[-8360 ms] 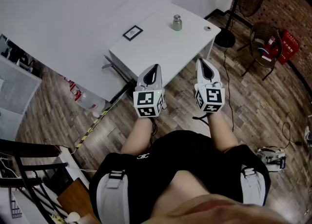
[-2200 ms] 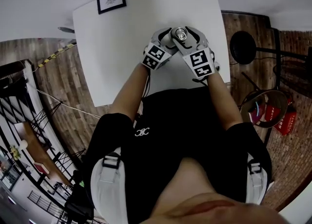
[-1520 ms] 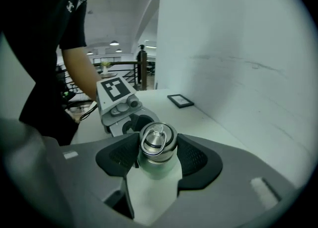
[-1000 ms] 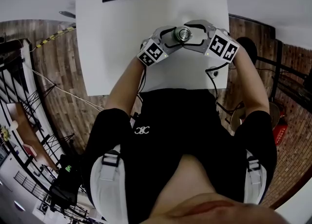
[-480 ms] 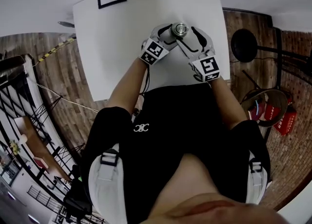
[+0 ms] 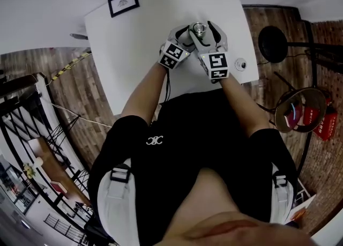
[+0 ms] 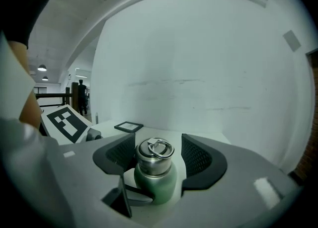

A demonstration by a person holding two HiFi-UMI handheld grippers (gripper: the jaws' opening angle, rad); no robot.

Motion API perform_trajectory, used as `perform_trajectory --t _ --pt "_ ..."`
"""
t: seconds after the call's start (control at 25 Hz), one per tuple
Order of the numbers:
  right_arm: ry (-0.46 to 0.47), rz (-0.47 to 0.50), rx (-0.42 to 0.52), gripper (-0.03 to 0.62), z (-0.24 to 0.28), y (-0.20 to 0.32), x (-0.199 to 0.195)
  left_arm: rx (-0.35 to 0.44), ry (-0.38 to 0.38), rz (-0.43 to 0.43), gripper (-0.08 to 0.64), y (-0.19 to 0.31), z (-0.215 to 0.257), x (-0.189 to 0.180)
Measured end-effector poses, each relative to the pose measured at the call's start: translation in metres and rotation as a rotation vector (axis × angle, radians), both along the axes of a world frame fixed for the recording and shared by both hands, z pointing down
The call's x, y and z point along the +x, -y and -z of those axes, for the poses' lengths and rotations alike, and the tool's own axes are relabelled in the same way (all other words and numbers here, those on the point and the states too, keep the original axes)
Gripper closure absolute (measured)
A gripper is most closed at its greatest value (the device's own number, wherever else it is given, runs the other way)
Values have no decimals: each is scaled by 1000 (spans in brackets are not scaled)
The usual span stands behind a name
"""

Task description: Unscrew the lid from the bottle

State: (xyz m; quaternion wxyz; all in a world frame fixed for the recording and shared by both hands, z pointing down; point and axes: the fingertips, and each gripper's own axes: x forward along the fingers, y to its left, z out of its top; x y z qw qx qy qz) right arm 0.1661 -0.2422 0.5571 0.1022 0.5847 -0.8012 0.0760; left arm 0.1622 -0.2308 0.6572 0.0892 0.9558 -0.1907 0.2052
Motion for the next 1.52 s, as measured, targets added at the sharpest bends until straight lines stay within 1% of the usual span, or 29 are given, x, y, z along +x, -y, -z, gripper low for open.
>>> perform_trajectory --t 0.16,0.24,0.28,0.4,0.52,0.6,0.68,0.84,1.04,1.16,1.24,1.32,1.36,1.44,1.52 --pt "-3 5 -20 301 -5 -1 -5 6 5 -5 190 -1 1 -2" --pt "-9 27 -30 302 -5 -2 -10 10 7 -5 192 -2 4 -4" --pt "-10 45 -33 330 -5 -3 -11 11 9 -5 192 -2 4 -4" --pt "-7 112 -45 331 -7 -3 -13 15 14 -5 193 -2 2 -4" --pt "-9 207 -61 331 -8 -3 -14 19 16 -8 193 -2 2 -5" --pt "-12 291 -73 331 -7 -4 -14 21 17 -13 193 -2 3 -4" --pt "-26 400 -87 331 -6 -2 -14 24 18 -13 193 -1 4 -2" --pt "-76 667 -116 331 -6 -3 -19 31 15 -13 193 1 5 -2" --pt "-169 988 -154 331 -8 -10 -22 55 29 -27 198 -1 4 -2" --pt "-204 1140 -182 331 -10 -11 -25 56 25 -21 198 -1 4 -4" --pt "-227 1221 -202 331 -10 -13 -26 55 24 -13 198 -1 4 -4" --pt "-259 1268 -218 331 -11 -13 -27 53 22 0 198 0 4 -4" --pt "-275 1273 -225 330 -11 -12 -28 52 19 6 198 0 4 -4" --pt "-284 1249 -234 329 -11 -14 -29 51 16 14 199 -1 4 -5" --pt "-241 1192 -228 328 -4 -15 -29 52 17 14 199 -2 3 -6"
